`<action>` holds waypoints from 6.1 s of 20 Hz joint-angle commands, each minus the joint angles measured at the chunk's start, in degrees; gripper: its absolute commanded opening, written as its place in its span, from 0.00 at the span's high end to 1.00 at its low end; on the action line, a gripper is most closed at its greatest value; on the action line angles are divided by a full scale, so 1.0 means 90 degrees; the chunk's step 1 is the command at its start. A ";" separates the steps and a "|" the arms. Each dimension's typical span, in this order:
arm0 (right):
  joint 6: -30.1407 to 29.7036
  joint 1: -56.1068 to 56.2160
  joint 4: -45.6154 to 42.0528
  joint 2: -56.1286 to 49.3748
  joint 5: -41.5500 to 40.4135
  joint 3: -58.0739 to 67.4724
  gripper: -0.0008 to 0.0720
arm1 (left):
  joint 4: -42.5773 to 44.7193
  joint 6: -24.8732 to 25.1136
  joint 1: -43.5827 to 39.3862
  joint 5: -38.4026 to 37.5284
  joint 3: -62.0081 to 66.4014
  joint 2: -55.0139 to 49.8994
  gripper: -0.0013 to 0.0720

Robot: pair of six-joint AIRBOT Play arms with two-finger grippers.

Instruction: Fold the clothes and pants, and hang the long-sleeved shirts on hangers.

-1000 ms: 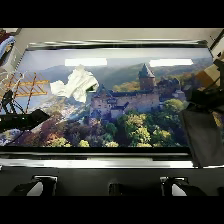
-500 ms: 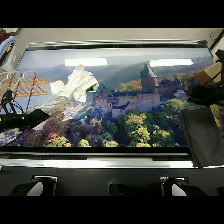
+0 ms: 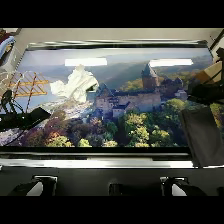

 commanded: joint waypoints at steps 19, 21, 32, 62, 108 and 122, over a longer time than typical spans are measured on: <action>0.0240 0.0007 0.0063 0.0005 0.0051 -0.0002 0.15 | 0.1666 0.0340 -0.2057 -0.0153 0.8058 -0.7689 0.89; 0.0243 0.0007 0.0070 0.0005 -0.0036 -0.0002 0.15 | 0.1566 0.0362 -0.2067 -0.0418 0.8058 -0.7291 0.96; 0.0141 0.0007 0.0112 0.0148 0.0466 -0.0002 0.18 | 0.0090 -0.0806 -0.4597 -0.1841 0.7980 -0.4286 0.96; -0.1285 -0.1889 0.3543 -0.1336 -0.0644 -0.2783 0.14 | 0.1746 -0.0661 -0.2705 -0.4505 0.5661 -0.2040 0.07; -0.2875 -0.0335 0.5204 -0.2004 -0.1868 -0.3803 0.94 | -0.5221 0.1868 -0.4056 0.1365 -0.1399 -0.2756 0.15; -0.2875 -0.0335 0.5200 -0.1647 -0.1950 -0.3806 0.94 | -0.5255 0.2285 -0.4080 0.0495 -0.1273 -0.3116 0.57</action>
